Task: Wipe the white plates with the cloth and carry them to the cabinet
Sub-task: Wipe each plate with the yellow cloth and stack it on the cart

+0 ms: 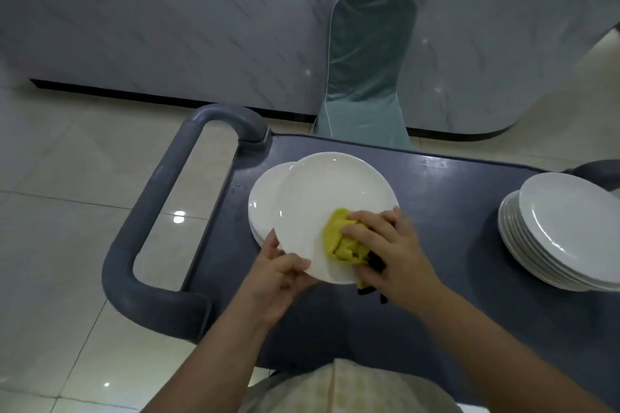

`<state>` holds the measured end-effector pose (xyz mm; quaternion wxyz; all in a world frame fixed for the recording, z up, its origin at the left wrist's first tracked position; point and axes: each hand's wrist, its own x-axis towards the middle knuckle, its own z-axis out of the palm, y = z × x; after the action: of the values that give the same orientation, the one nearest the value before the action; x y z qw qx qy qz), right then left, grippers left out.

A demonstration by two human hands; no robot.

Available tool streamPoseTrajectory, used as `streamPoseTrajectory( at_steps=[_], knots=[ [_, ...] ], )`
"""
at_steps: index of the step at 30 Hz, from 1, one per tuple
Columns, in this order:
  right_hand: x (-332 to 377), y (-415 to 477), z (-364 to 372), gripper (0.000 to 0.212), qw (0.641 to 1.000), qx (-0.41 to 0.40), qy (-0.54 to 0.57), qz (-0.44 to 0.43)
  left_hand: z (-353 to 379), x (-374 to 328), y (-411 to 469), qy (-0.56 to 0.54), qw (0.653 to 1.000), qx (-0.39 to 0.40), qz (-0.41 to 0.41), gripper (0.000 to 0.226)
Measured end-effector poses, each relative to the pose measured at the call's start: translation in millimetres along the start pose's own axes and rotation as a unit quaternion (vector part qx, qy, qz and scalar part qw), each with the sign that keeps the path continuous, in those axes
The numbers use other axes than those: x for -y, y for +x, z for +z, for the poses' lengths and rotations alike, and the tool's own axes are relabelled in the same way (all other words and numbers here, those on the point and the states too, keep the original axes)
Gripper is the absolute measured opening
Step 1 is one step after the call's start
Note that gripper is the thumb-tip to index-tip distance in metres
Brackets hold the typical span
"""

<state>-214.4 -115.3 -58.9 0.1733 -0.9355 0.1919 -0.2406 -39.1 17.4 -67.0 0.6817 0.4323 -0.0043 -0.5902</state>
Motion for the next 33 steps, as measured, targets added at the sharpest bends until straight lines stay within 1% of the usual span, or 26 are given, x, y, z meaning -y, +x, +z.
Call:
streamPoseTrajectory(
  at_steps=[1,3,5,6,7,9,11,13,14,15,17,18,19,21,22,25,26,27,28,29,30,31,32,33],
  knots=[
    [-12,-1,-11,0.049,1.000,-0.021,-0.018,0.014,4,4,0,0.011,1.000,0.014,-0.004,0.070],
    [-23,14,-21,0.050,0.992,-0.076,-0.029,0.094,15,10,-1,0.052,0.998,0.038,-0.008,0.074],
    [-13,40,-13,0.051,0.973,-0.137,0.014,0.183,26,11,-1,0.090,0.994,0.063,0.005,0.074],
    [-3,50,-5,0.051,0.966,-0.155,0.042,0.203,29,9,0,0.099,0.992,0.073,0.018,0.073],
    [8,54,3,0.051,0.965,-0.157,0.068,0.199,32,6,1,0.103,0.991,0.079,0.031,0.072],
    [24,41,13,0.055,0.980,-0.112,0.083,0.145,34,-1,5,0.104,0.990,0.087,0.048,0.070],
    [23,5,9,0.057,0.995,-0.055,0.048,0.063,32,-3,6,0.107,0.989,0.086,0.046,0.068],
    [7,-28,-9,0.054,0.999,-0.048,-0.004,0.009,31,3,6,0.114,0.989,0.085,0.032,0.075],
    [-5,-37,-19,0.054,0.998,-0.061,-0.027,0.011,31,8,6,0.126,0.988,0.090,0.025,0.080],
    [-17,-38,-28,0.054,0.995,-0.085,-0.040,0.040,33,13,5,0.146,0.984,0.099,0.020,0.085],
    [-31,-22,-37,0.053,0.977,-0.153,-0.031,0.148,39,20,3,0.194,0.973,0.120,0.018,0.088],
    [-30,-7,-37,0.050,0.964,-0.188,-0.010,0.189,43,23,3,0.211,0.968,0.131,0.021,0.086],
    [-24,10,-31,0.048,0.955,-0.214,0.010,0.207,46,23,4,0.221,0.965,0.141,0.027,0.083],
    [-3,27,-15,0.048,0.954,-0.225,0.038,0.193,52,20,5,0.228,0.961,0.149,0.046,0.077],
    [5,23,-6,0.048,0.963,-0.206,0.039,0.172,53,17,7,0.227,0.961,0.147,0.055,0.075],
    [7,-31,2,0.047,0.994,-0.094,-0.004,0.061,49,11,11,0.211,0.967,0.131,0.049,0.074],
    [-1,-51,-6,0.045,0.996,-0.074,-0.023,0.033,47,13,11,0.202,0.970,0.127,0.039,0.076],
    [-13,-65,-17,0.047,0.996,-0.071,-0.043,0.028,46,17,10,0.196,0.972,0.127,0.028,0.078],
    [-26,-71,-29,0.051,0.994,-0.083,-0.053,0.055,46,21,8,0.196,0.972,0.131,0.018,0.078],
    [-38,-69,-39,0.056,0.987,-0.106,-0.061,0.103,48,27,7,0.203,0.969,0.138,0.009,0.077],
    [-47,-60,-46,0.056,0.976,-0.138,-0.062,0.159,51,32,6,0.210,0.967,0.146,0.000,0.076],
    [-50,-44,-50,0.051,0.963,-0.171,-0.055,0.203,56,36,5,0.213,0.965,0.154,-0.005,0.075],
    [-48,-25,-48,0.046,0.954,-0.197,-0.044,0.222,61,37,6,0.210,0.964,0.160,-0.005,0.075],
    [-40,-8,-43,0.043,0.953,-0.212,-0.031,0.213,66,37,9,0.205,0.965,0.163,0.001,0.074]
  ],
)
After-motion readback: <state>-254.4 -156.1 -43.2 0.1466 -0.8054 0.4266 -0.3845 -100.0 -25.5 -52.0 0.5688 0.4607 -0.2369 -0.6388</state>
